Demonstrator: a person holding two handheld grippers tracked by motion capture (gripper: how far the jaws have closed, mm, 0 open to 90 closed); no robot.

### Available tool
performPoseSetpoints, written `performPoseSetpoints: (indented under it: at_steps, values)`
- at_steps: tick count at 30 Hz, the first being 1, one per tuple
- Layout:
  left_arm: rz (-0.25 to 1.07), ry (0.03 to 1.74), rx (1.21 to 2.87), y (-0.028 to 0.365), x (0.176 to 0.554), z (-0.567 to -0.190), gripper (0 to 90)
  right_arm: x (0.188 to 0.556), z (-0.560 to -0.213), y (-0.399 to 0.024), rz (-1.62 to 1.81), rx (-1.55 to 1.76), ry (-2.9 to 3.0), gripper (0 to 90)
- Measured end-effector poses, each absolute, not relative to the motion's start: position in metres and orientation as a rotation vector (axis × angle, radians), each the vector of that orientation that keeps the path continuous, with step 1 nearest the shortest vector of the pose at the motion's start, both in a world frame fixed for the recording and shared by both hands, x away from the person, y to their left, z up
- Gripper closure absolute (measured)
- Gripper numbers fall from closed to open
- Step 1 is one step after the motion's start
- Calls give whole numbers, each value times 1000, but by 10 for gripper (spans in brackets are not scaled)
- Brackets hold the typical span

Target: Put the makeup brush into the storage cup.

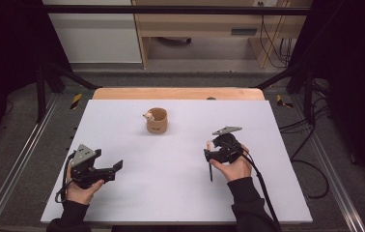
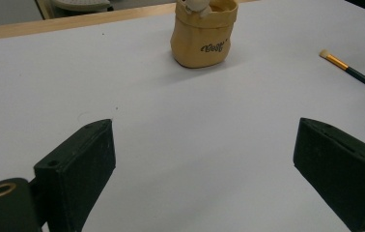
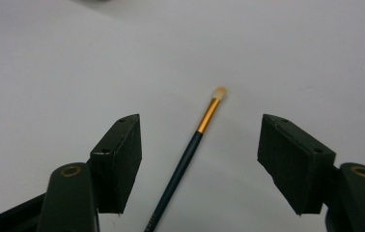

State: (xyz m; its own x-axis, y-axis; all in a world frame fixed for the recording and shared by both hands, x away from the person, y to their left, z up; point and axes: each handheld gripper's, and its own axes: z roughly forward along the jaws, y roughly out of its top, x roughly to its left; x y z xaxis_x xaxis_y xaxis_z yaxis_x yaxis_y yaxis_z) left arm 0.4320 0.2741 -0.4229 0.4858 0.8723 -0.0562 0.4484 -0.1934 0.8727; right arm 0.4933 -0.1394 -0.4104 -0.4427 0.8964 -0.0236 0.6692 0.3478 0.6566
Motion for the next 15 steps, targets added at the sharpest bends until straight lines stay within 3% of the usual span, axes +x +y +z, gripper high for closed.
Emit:
performPoseSetpoints:
  at_steps: [15]
  values:
    - [580,1114,1852,272,434,-427,72,513,-441,-127,616,1529,2342,575]
